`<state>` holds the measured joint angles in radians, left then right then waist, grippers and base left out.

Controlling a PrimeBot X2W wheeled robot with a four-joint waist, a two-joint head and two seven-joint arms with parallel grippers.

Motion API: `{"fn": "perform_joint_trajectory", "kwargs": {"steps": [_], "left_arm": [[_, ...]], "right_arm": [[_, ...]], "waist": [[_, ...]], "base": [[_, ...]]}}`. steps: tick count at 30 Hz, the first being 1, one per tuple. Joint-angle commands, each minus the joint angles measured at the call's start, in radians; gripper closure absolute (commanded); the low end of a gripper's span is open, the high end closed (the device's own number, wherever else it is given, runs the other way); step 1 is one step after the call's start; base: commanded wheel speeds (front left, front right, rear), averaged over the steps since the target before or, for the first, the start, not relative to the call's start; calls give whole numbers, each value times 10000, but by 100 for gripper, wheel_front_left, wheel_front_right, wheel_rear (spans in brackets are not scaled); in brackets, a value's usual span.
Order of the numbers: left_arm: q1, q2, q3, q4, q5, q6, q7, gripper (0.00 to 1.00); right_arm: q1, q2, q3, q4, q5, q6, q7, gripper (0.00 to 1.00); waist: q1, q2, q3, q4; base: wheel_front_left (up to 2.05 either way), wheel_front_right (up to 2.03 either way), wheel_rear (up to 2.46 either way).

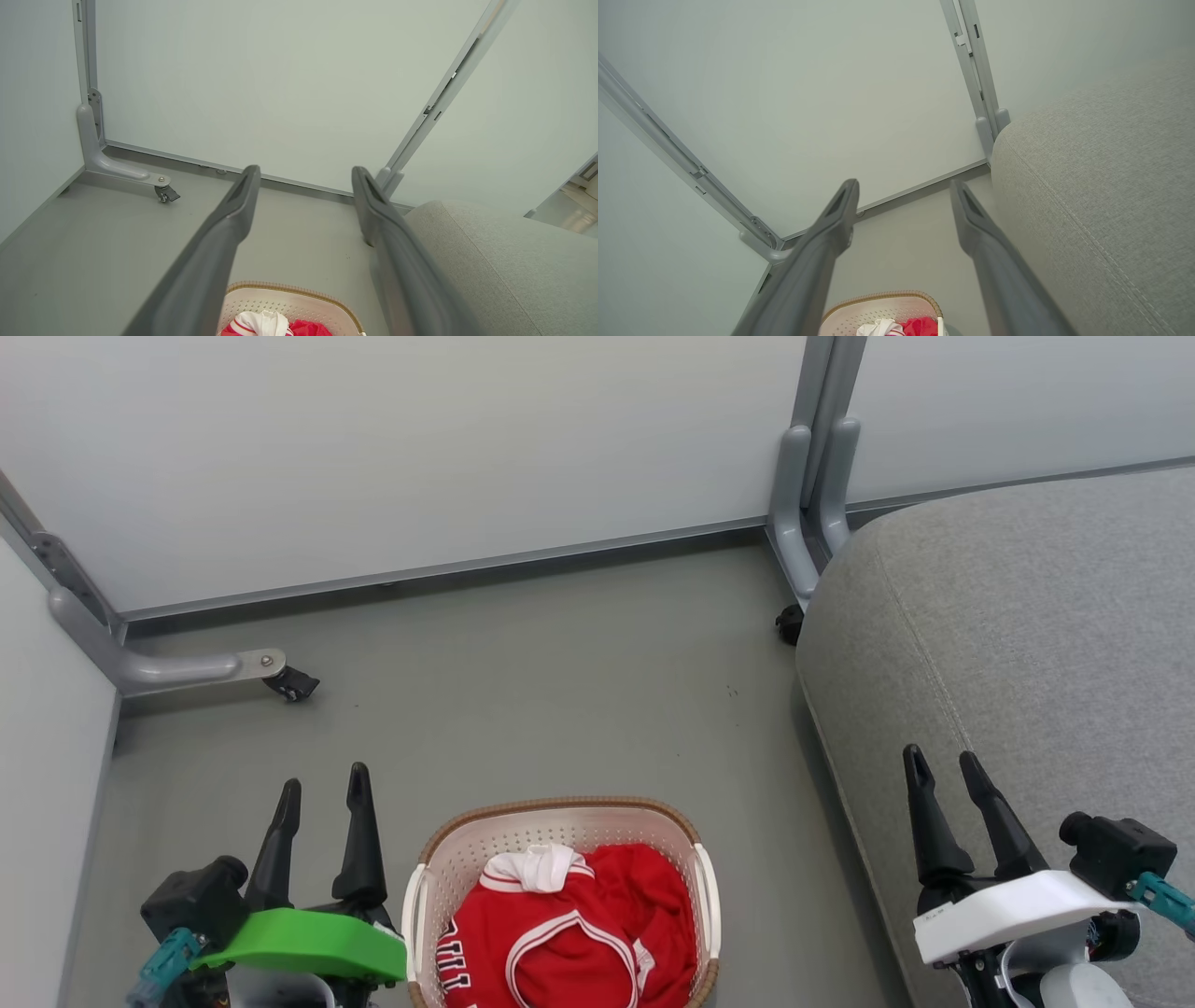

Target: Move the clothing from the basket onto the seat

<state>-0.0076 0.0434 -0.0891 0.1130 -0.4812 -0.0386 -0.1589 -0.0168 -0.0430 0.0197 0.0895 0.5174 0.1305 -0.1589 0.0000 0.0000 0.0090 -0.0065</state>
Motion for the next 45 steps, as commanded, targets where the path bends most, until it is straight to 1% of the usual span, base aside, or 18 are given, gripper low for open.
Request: {"fn": "perform_joint_trajectory", "kwargs": {"steps": [1,23,29,31,35,45], "left_arm": [[93,78,-17,-122,302,43,-99,0],[439,87,-335,-247,2365,137,-580,0],[579,89,-407,-243,2855,225,-709,0],[635,91,-354,-231,2724,292,-750,0],[693,90,-333,-295,2765,257,-818,0],[817,97,-360,-212,3411,171,-1016,0]], "right_arm": [[31,-66,14,-130,-240,3,-98,0],[272,-82,174,-374,-1952,2,-582,0],[399,-85,179,-425,-2410,2,-715,0],[441,-87,193,-447,-2546,2,-747,0],[502,-91,166,-480,-2821,2,-822,0],[644,-96,282,-550,-3430,2,-1002,0]], "waist": [[0,0,-8,-11],[0,0,-223,-95],[0,0,-324,-109],[0,0,-357,-111],[0,0,-410,-91],[0,0,-465,-90]], "base": [[0,0,0],[0,0,0],[0,0,0],[0,0,0],[0,0,0],[0,0,0]]}}
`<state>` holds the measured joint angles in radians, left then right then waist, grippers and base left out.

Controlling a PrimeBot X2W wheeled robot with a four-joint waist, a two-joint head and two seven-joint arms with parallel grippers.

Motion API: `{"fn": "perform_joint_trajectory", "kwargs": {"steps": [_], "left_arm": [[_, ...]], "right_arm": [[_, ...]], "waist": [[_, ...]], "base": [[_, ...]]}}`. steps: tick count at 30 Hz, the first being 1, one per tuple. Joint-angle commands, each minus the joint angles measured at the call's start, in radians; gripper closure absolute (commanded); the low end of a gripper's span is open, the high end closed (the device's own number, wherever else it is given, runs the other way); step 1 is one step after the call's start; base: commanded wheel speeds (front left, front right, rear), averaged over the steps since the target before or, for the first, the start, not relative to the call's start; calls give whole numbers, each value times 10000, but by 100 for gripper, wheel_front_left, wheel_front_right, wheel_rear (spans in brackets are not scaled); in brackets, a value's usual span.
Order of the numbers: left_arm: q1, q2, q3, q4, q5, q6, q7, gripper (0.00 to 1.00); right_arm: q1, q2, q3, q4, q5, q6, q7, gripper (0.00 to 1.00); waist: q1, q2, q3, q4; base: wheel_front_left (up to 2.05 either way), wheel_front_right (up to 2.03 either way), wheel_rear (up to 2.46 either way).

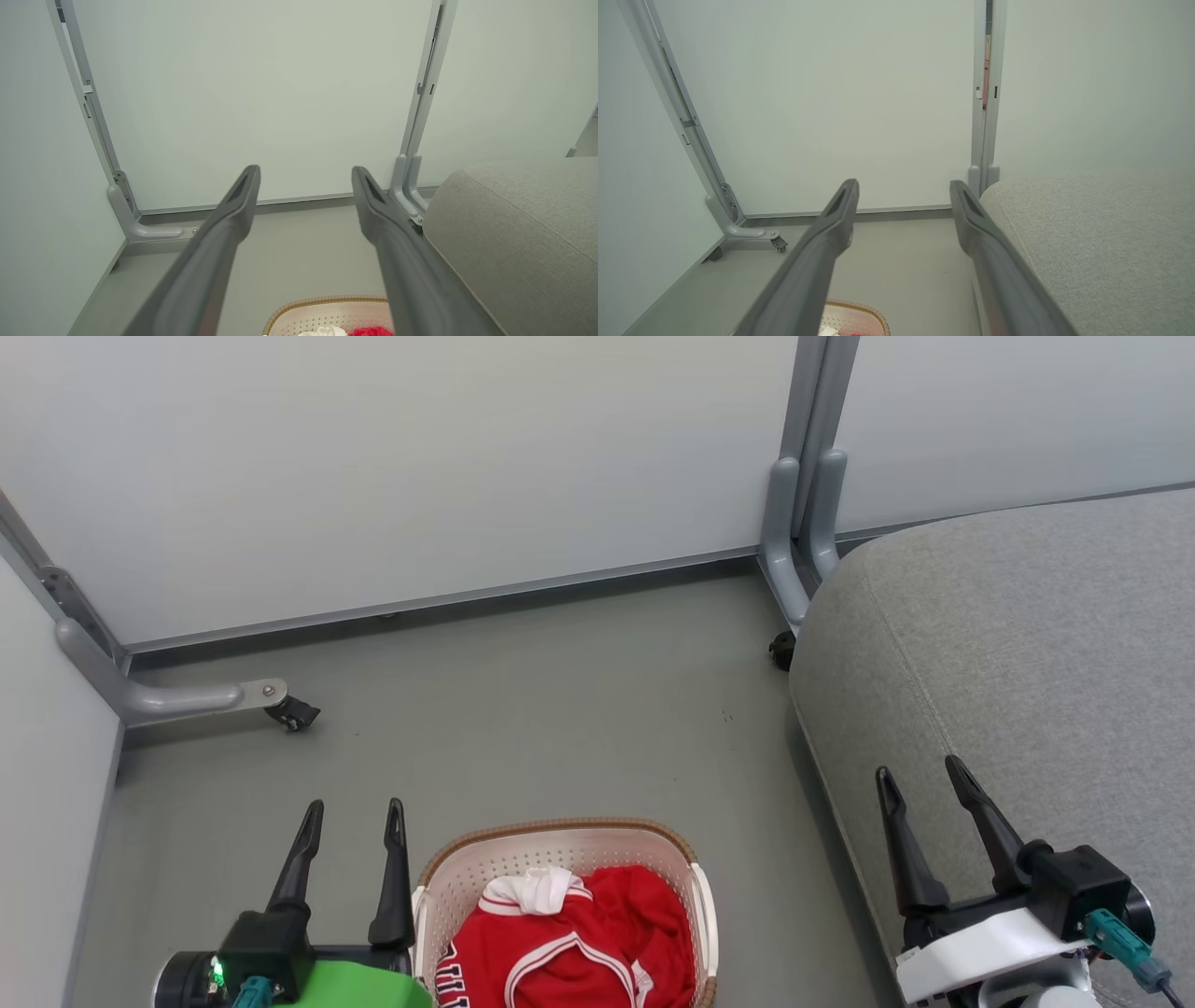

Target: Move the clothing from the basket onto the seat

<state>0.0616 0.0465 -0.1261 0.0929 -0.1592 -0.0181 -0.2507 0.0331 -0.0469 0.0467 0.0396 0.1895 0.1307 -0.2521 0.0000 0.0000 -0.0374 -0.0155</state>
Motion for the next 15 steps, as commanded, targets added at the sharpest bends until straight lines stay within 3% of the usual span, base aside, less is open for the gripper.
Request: {"fn": "perform_joint_trajectory", "kwargs": {"steps": [1,15], "left_arm": [[125,66,5,-11,266,-37,-86,0],[111,67,-33,1,389,16,-152,0]], "right_arm": [[150,-59,16,-61,-205,0,-78,0],[180,-59,45,-36,-368,0,-145,0]], "waist": [[0,0,-3,2],[0,0,-5,57]], "base": [[0,0,0],[0,0,0]]}}
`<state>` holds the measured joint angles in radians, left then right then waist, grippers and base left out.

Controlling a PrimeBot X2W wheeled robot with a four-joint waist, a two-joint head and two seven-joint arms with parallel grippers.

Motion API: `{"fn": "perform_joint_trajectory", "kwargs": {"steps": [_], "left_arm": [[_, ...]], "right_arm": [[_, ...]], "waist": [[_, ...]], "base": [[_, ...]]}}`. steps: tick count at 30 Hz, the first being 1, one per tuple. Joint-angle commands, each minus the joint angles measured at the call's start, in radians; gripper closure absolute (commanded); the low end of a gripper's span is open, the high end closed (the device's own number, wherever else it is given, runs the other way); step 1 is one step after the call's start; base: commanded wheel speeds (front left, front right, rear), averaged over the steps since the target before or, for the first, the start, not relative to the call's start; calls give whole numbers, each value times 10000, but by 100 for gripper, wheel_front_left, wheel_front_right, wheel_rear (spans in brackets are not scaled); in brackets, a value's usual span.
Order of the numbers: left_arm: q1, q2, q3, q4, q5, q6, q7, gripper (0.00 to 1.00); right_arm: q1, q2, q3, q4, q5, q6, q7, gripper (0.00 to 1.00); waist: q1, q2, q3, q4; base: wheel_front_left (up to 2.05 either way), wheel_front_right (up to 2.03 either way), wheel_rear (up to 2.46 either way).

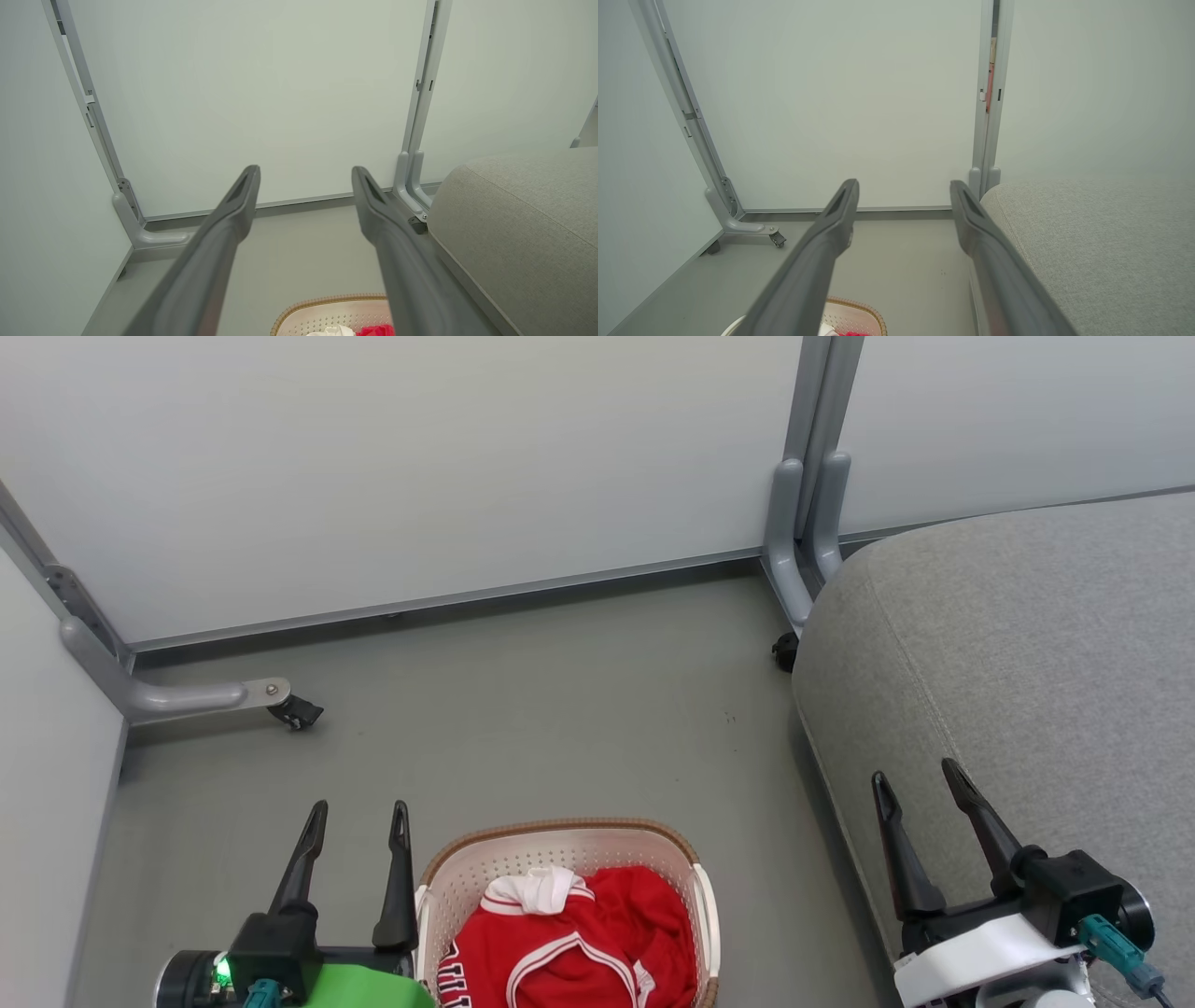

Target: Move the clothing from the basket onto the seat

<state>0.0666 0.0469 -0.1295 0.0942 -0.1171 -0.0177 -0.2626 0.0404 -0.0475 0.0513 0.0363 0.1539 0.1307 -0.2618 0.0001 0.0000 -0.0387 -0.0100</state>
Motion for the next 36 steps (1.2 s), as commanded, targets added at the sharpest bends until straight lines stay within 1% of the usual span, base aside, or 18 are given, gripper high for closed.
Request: {"fn": "perform_joint_trajectory", "kwargs": {"steps": [1,8,10,16,20,26,33,36], "left_arm": [[63,63,-9,-17,-31,19,-34,0],[108,63,-105,34,15,14,-34,0],[150,63,-114,166,-184,-16,-20,0],[-256,61,-315,1148,-653,-387,-15,0],[-1109,57,-489,1577,-764,-559,-17,0],[-2822,58,-975,2414,-530,-878,-15,0],[-4658,123,-1848,3882,236,-1110,-17,0],[-5384,187,-2424,4605,294,-1130,-17,0]], "right_arm": [[101,-53,4,-2,-7,0,-47,0],[83,-53,52,26,-13,0,-47,0],[67,-53,69,16,-15,0,-47,0],[-162,-51,50,-190,116,0,-45,0],[-805,-51,-2,-247,-95,0,-46,0],[-2066,-47,60,-395,-369,0,-46,0],[-3097,-47,-91,-656,-357,-1,-46,0],[-3367,-45,-82,-773,-432,-1,-46,0]], "waist": [[-1,0,16,3],[-1,0,77,-6],[-1,0,160,-25],[-1,0,804,-119],[-1,0,2175,-146],[-1,0,4268,-221],[-1,0,5953,-469],[-1,0,6537,-577]], "base": [[0,0,0],[0,0,0],[0,0,0],[0,0,0],[0,0,0],[0,0,0],[0,0,0],[0,0,0]]}}
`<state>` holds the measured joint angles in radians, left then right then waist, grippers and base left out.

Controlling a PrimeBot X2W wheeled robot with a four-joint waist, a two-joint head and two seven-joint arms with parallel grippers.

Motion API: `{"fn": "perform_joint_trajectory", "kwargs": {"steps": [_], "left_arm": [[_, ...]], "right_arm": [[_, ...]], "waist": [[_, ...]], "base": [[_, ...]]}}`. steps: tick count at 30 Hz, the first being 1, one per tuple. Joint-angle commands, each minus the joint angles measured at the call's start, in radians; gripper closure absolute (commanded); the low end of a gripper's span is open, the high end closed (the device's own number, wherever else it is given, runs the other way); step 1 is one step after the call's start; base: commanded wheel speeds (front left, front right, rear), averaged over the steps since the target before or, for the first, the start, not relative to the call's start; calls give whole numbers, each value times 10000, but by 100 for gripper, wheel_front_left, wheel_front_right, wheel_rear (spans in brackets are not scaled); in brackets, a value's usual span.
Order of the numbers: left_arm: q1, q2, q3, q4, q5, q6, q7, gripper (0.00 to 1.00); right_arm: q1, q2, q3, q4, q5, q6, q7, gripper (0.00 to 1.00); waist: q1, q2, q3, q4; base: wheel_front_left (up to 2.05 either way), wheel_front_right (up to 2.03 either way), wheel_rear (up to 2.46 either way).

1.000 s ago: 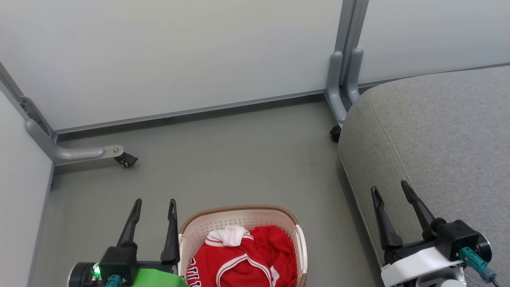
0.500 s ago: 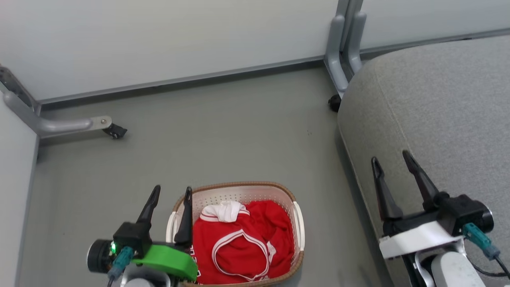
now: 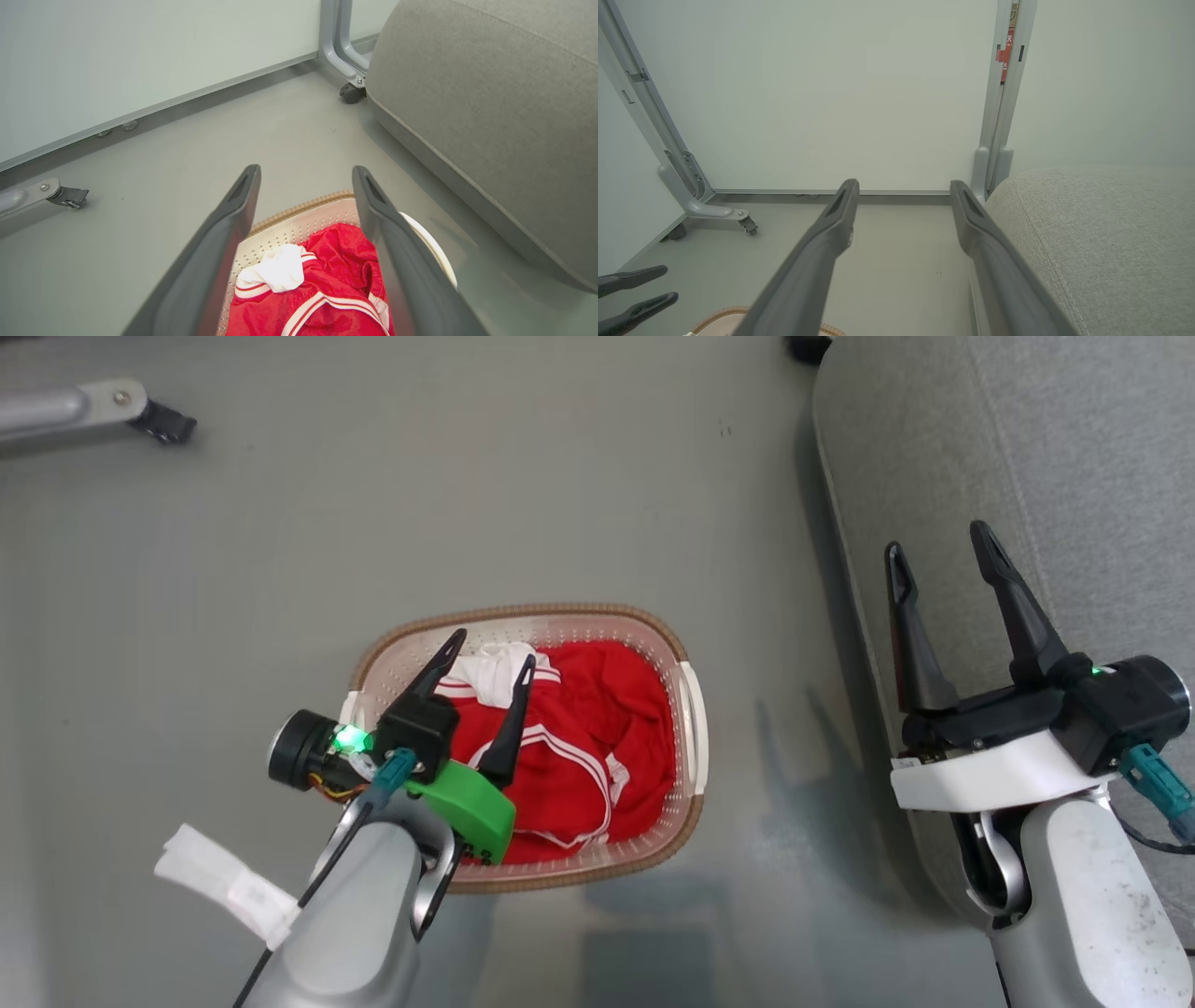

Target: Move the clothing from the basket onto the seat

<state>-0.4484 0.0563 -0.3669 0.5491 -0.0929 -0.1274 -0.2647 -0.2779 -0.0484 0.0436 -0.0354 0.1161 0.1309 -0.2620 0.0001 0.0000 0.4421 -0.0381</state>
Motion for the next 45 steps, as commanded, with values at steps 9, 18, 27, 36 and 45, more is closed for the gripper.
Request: {"fn": "perform_joint_trajectory", "kwargs": {"steps": [9,18,27,36,45], "left_arm": [[-2683,724,-3021,3156,-105,-36,5,0],[-4218,631,-4220,4821,-1130,-38,6,0],[-5322,410,-3884,6454,-1925,-26,6,0],[-6130,614,-3814,7182,-1972,619,270,0],[-6326,970,-3991,7373,-1834,1352,975,35]], "right_arm": [[-890,-33,-76,-416,92,-3,-44,0],[-1345,-30,-59,-646,332,-3,-44,0],[-1658,-31,-68,-821,993,-3,-44,0],[-1874,-31,-26,-965,1190,-3,-44,0],[-1980,-41,81,-1013,1277,-3,-19,0]], "waist": [[-1,0,3366,-647],[-1,0,4596,-946],[-1,0,5437,-1318],[-1,0,6265,-1529],[-1,0,6627,-1726]], "base": [[0,0,0],[0,0,0],[0,0,0],[0,0,0],[0,0,0]]}}
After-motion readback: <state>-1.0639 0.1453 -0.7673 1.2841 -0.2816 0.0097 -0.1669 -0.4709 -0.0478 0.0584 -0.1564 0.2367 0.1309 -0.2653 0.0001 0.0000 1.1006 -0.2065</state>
